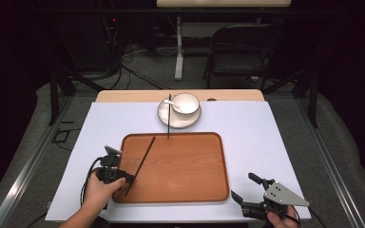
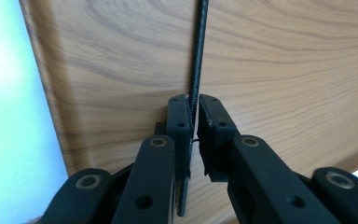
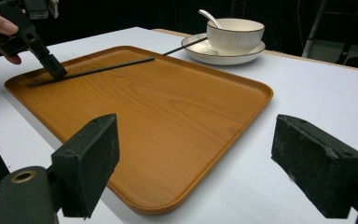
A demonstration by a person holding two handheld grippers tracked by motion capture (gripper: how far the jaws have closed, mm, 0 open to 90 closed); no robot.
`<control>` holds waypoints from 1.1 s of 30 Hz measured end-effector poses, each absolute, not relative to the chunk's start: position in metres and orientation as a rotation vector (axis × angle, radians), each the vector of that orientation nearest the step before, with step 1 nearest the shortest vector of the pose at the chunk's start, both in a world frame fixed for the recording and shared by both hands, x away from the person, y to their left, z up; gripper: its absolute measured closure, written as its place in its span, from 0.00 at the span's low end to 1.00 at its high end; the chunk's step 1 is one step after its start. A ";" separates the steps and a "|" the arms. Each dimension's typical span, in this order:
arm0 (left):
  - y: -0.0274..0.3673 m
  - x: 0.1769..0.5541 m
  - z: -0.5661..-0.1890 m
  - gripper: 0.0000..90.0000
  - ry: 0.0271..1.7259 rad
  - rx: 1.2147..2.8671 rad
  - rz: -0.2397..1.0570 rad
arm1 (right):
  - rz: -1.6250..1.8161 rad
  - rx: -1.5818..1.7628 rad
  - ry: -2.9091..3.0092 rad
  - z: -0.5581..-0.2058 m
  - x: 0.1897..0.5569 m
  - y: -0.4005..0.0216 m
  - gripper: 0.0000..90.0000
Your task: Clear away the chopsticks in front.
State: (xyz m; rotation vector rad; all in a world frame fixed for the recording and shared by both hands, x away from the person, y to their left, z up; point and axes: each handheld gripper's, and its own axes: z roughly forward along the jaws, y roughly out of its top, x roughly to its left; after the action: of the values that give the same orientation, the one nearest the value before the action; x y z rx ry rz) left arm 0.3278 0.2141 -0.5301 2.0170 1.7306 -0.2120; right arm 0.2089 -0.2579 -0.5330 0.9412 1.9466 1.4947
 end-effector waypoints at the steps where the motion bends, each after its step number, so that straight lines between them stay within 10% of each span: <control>1: 0.214 0.328 -0.530 0.92 1.730 2.016 -0.211 | 1.495 0.940 1.948 -0.533 0.209 -0.258 0.16; 33: 0.201 0.330 -0.515 0.82 1.619 2.027 -0.205 | 1.494 0.940 1.946 -0.533 0.209 -0.258 0.16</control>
State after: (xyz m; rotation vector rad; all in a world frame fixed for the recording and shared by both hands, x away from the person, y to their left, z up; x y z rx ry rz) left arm 0.3298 0.2010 -0.5153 2.0265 1.6190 -0.2052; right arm 0.2088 -0.2581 -0.5330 0.9400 1.9461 1.4935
